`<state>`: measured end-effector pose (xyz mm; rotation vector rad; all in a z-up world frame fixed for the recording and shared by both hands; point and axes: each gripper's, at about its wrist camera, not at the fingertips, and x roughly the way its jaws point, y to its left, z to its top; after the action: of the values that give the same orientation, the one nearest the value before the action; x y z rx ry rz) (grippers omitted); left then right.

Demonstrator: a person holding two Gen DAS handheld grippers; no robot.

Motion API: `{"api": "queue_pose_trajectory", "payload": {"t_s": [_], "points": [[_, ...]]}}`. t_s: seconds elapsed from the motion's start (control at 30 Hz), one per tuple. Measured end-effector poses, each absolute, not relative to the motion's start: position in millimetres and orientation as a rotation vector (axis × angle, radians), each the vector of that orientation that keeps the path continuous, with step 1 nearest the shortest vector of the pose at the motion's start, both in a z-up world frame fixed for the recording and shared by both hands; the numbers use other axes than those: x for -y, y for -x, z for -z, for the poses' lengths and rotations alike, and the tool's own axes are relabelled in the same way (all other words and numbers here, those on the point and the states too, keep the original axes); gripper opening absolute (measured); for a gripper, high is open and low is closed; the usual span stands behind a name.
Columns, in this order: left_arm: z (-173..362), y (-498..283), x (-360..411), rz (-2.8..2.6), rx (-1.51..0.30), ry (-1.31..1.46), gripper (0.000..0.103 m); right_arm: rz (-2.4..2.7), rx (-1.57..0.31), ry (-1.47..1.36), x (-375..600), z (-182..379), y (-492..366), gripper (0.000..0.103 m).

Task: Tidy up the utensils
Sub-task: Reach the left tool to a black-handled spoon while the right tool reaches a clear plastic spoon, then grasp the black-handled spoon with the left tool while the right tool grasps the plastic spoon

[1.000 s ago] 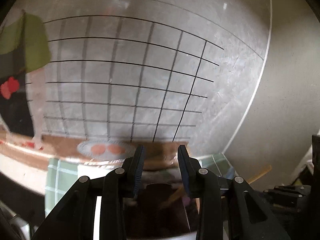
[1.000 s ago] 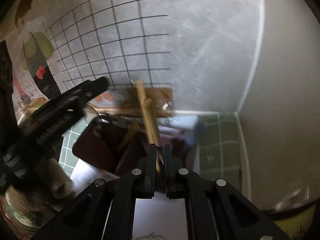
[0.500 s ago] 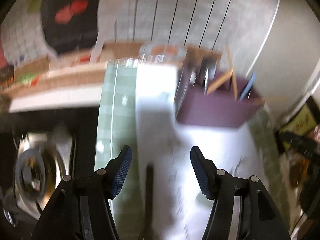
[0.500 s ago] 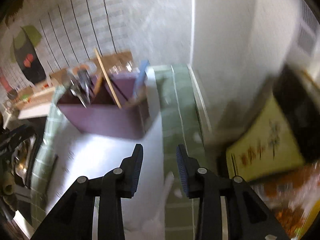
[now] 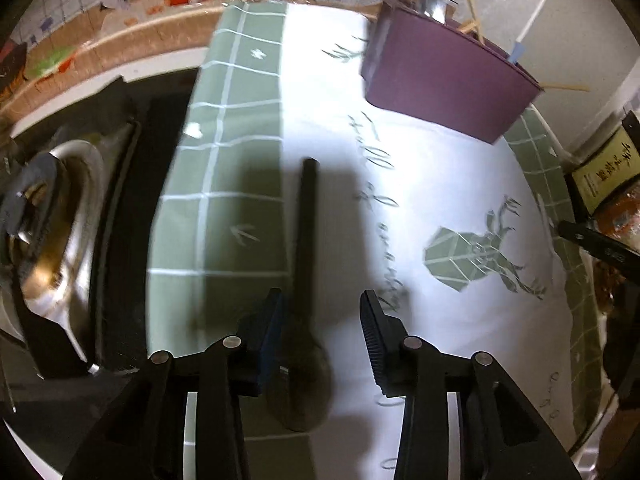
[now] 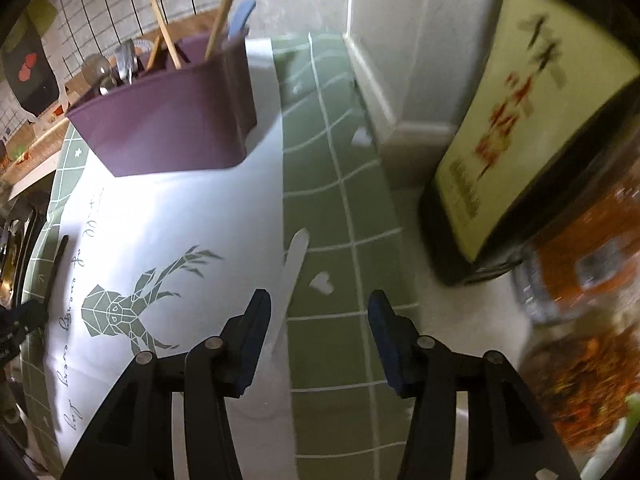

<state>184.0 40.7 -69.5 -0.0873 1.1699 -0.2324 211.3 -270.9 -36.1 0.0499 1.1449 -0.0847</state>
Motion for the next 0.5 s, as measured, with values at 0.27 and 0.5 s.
{"api": "queue_pose_trajectory", "payload": {"t_s": [0.27, 0.5], "points": [[71, -182, -14, 0.311, -1.188, 0.103, 0.022, 0.078, -1.171, -0.012, 236, 55, -218, 0.016], [69, -181, 9, 0.351, -1.191, 0.08, 0.022, -0.065, -1.207, 0.034, 197, 57, -194, 0.008]]}}
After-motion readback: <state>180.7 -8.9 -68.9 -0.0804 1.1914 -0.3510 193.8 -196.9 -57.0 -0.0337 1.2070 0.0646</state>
